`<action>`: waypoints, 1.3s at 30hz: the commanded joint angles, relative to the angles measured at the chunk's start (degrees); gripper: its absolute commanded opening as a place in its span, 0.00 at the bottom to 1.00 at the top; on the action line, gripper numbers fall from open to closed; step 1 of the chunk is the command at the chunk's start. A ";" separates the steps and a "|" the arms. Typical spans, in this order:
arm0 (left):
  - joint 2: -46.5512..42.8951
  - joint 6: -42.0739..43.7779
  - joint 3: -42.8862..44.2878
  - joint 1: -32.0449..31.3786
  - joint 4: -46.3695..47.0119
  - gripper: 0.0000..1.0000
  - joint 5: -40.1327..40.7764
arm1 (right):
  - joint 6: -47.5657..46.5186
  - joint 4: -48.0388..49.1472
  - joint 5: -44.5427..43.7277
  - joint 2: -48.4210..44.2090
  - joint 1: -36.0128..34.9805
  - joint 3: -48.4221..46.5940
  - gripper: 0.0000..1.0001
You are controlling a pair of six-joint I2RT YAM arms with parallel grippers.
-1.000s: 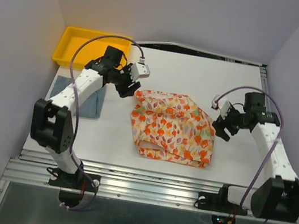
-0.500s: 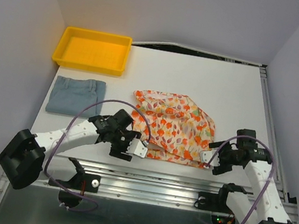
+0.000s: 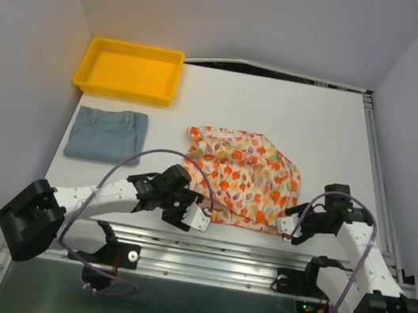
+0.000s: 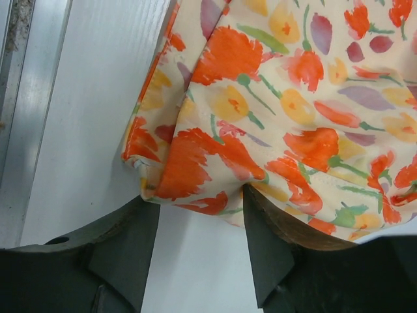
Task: Fold and stack the skirts
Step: Flatten the skirt out
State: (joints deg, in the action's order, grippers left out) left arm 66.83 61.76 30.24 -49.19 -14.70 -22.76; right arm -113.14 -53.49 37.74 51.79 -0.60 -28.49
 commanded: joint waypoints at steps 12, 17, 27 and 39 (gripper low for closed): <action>-9.34 9.13 6.14 8.31 -3.67 0.71 5.10 | -9.73 9.98 6.12 8.76 -2.29 -4.20 0.59; -5.93 18.74 9.13 10.78 -4.55 0.73 2.91 | -7.97 13.85 5.42 12.19 -3.62 -5.17 0.62; 5.33 30.50 17.22 7.36 -9.99 0.74 -3.34 | -3.49 17.28 4.01 17.38 -4.76 -9.12 0.66; 15.60 28.16 22.84 1.38 -9.21 0.51 -3.69 | -0.07 21.50 6.03 20.10 -4.76 -10.79 0.75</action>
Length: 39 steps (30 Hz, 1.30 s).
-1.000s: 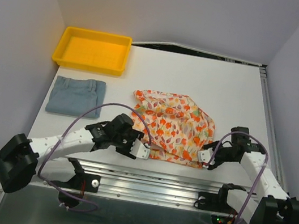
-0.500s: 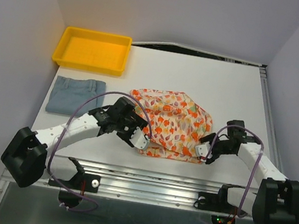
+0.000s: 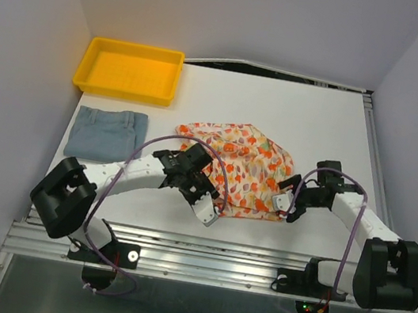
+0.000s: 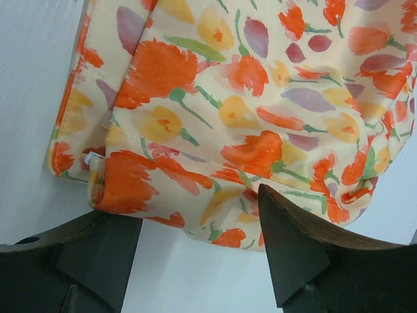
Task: Fold and stack the skirts
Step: Flatten the skirt out
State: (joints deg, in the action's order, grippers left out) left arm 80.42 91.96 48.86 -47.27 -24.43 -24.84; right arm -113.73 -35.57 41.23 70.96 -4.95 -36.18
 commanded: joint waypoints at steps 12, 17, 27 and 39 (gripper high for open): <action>3.34 -28.47 26.53 3.58 0.51 0.00 -4.95 | 17.40 6.83 -0.45 3.13 8.80 -6.45 1.00; 2.81 -49.39 31.29 8.85 14.01 0.00 0.66 | 18.63 6.57 -0.28 3.31 15.13 -5.39 1.00; 10.45 -68.32 40.78 15.62 17.05 0.00 4.81 | 16.70 -2.73 3.84 3.22 15.67 -7.67 1.00; 21.96 -74.73 55.89 16.59 8.09 0.00 3.04 | 49.02 14.10 7.30 -0.57 2.24 -0.03 0.99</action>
State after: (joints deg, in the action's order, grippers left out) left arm 100.68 21.06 98.28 -31.33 -14.41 -20.51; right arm -80.16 -32.14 47.79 69.69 1.85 -38.00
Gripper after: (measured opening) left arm 0.055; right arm 0.993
